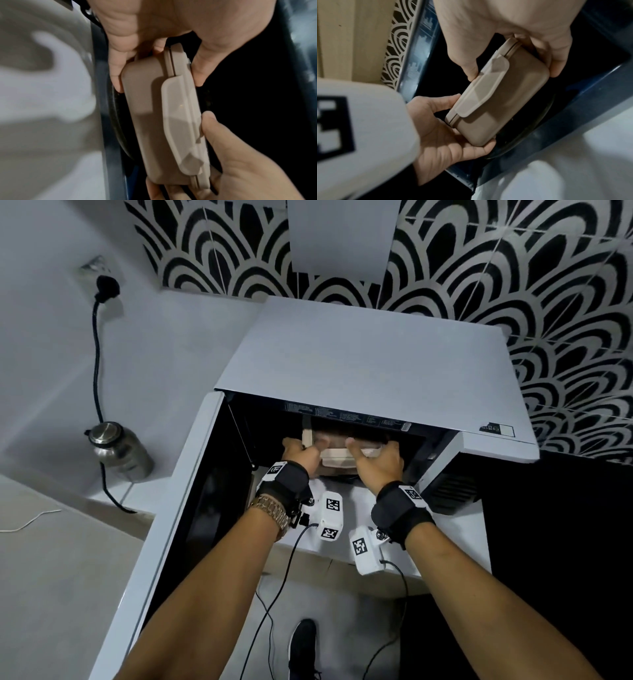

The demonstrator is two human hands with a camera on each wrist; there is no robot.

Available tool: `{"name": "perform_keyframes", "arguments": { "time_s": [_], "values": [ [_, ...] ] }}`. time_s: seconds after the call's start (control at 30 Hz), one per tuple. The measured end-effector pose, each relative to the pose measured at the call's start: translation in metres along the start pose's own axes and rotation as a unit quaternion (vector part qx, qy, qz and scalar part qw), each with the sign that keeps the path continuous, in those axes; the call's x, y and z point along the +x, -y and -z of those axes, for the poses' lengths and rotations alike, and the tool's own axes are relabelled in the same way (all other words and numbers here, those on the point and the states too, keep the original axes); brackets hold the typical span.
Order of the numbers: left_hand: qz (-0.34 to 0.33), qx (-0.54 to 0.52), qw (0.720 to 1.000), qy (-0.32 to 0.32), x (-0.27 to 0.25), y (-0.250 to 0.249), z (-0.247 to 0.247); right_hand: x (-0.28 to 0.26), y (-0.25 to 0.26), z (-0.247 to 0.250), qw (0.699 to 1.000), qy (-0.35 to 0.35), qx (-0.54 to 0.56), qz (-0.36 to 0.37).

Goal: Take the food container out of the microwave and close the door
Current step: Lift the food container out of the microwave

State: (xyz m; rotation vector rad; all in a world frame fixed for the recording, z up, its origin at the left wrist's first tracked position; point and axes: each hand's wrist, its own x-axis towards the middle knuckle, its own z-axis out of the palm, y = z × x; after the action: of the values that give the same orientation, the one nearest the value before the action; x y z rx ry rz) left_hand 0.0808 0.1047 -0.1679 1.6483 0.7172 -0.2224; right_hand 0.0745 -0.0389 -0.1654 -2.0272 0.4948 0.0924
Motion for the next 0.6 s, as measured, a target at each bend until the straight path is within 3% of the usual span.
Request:
{"name": "perform_keyframes", "arguments": {
  "time_s": [0.27,0.6],
  "values": [
    [-0.062,-0.001,0.997,-0.054,-0.071,0.015,0.008,-0.049,-0.028,0.031,0.994,-0.002,0.050,0.098],
    [-0.153,-0.028,0.987,-0.039,-0.184,0.039,0.012,-0.124,-0.048,0.096,0.980,0.037,0.090,0.171]
  ]
}}
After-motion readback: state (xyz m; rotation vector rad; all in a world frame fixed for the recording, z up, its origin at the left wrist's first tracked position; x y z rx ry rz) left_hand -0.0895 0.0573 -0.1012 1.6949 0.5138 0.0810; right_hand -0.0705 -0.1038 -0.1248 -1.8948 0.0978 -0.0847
